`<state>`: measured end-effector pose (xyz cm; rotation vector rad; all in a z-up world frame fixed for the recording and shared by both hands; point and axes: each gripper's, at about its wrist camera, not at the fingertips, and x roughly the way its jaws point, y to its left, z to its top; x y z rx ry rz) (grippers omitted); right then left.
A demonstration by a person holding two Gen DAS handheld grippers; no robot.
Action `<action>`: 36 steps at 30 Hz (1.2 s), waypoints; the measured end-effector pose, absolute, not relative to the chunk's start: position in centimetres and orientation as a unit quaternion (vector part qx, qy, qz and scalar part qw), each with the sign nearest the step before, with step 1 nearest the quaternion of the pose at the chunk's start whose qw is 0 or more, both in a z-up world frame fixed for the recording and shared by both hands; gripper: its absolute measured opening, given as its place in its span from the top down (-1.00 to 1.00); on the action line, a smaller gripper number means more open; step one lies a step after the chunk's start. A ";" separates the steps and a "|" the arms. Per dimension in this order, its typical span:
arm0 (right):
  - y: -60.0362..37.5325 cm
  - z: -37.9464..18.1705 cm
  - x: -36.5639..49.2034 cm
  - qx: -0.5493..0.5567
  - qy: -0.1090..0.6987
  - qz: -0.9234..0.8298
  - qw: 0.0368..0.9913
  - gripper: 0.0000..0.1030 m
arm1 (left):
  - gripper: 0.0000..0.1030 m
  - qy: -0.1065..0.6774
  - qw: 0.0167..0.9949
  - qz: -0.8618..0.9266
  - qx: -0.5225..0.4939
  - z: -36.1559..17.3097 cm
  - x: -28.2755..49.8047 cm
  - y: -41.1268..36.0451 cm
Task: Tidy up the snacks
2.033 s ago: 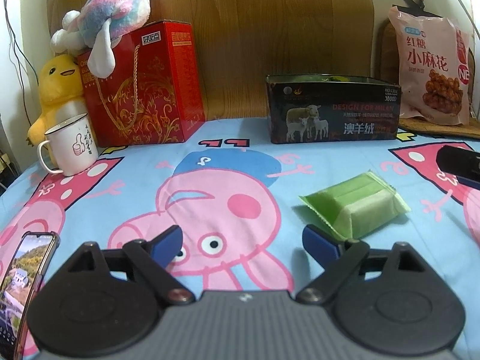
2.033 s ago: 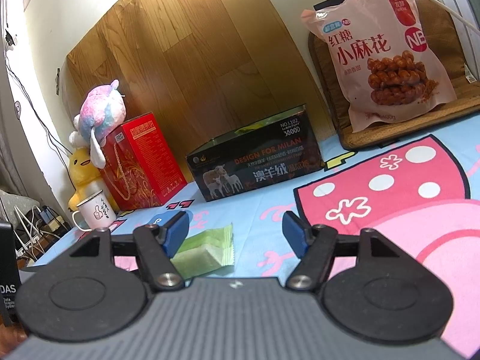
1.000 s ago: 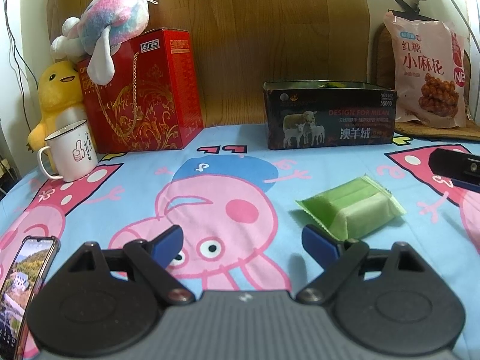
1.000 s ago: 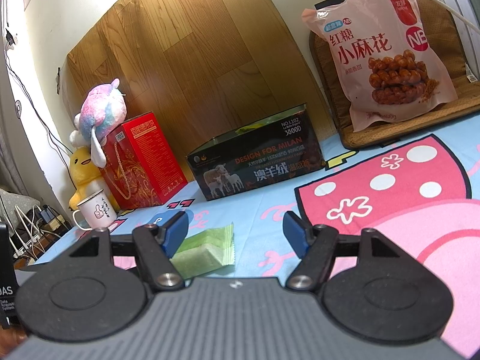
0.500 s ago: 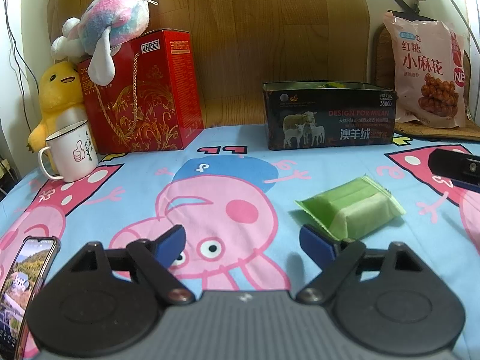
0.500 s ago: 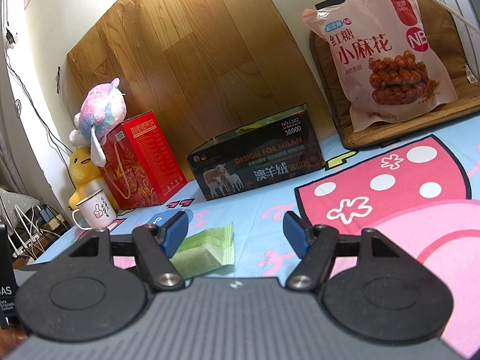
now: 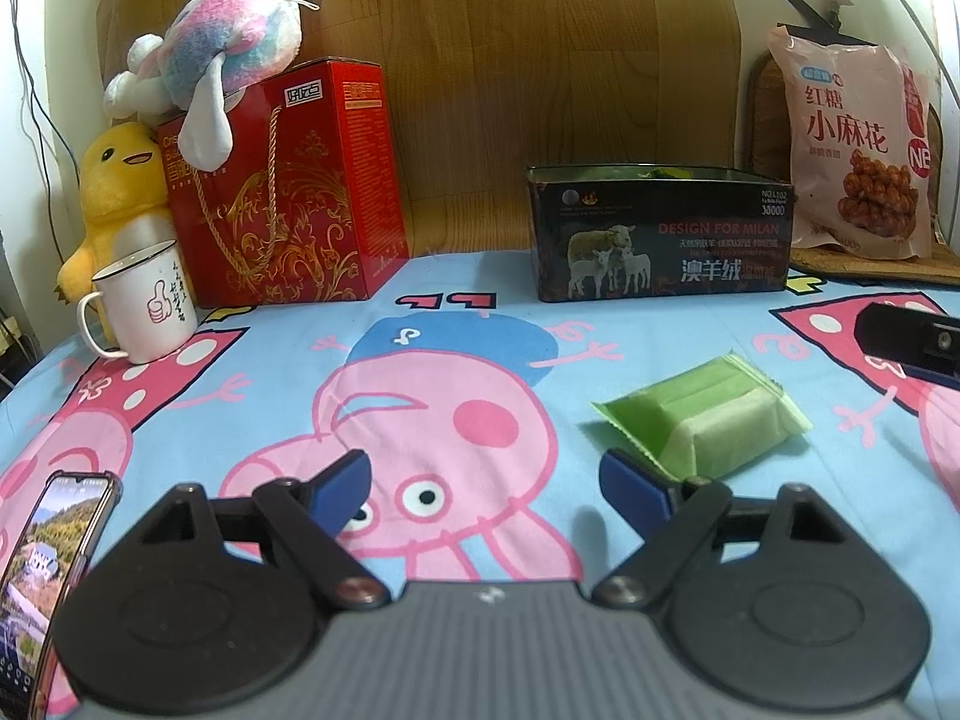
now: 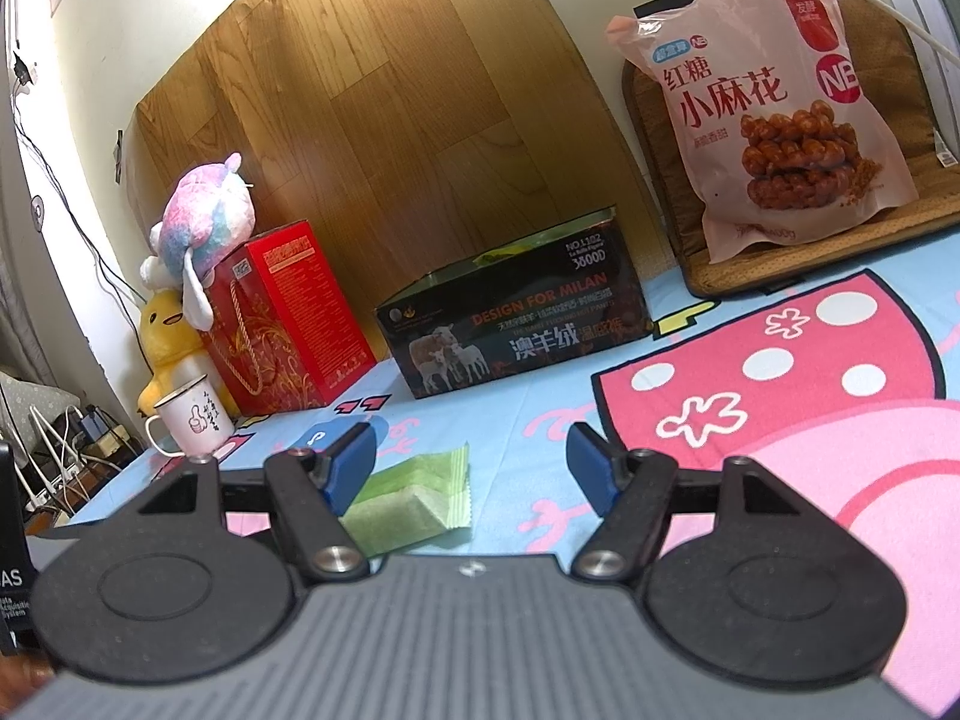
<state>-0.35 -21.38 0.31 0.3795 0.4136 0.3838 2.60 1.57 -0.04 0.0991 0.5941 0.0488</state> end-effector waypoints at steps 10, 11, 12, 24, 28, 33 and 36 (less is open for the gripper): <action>-21.2 0.2 -0.1 0.178 0.207 0.199 0.941 -0.47 | -0.67 0.292 0.955 0.024 0.045 0.0 2.6 1.6; -21.2 0.2 0.0 0.178 0.208 0.200 0.941 -0.47 | -0.67 0.292 0.955 0.024 0.045 0.0 2.6 1.6; -21.2 0.2 0.0 0.177 0.208 0.200 0.941 -0.47 | -0.67 0.292 0.955 0.025 0.044 0.1 2.5 1.6; -20.7 0.1 0.9 0.157 0.239 0.227 0.931 -0.57 | -0.61 0.324 0.945 -0.041 -0.037 0.4 3.2 3.7; -20.4 0.0 2.1 0.142 0.274 0.281 0.909 -0.67 | -0.63 0.332 0.930 -0.129 -0.095 1.8 3.7 4.7; -16.9 0.4 2.6 -0.034 0.291 0.322 0.900 -0.74 | -0.58 0.379 0.893 -0.200 -0.137 1.3 6.9 4.2; -15.1 0.0 3.4 -0.120 0.294 0.326 0.891 -0.73 | -0.37 0.390 0.884 -0.212 -0.145 0.4 8.5 3.3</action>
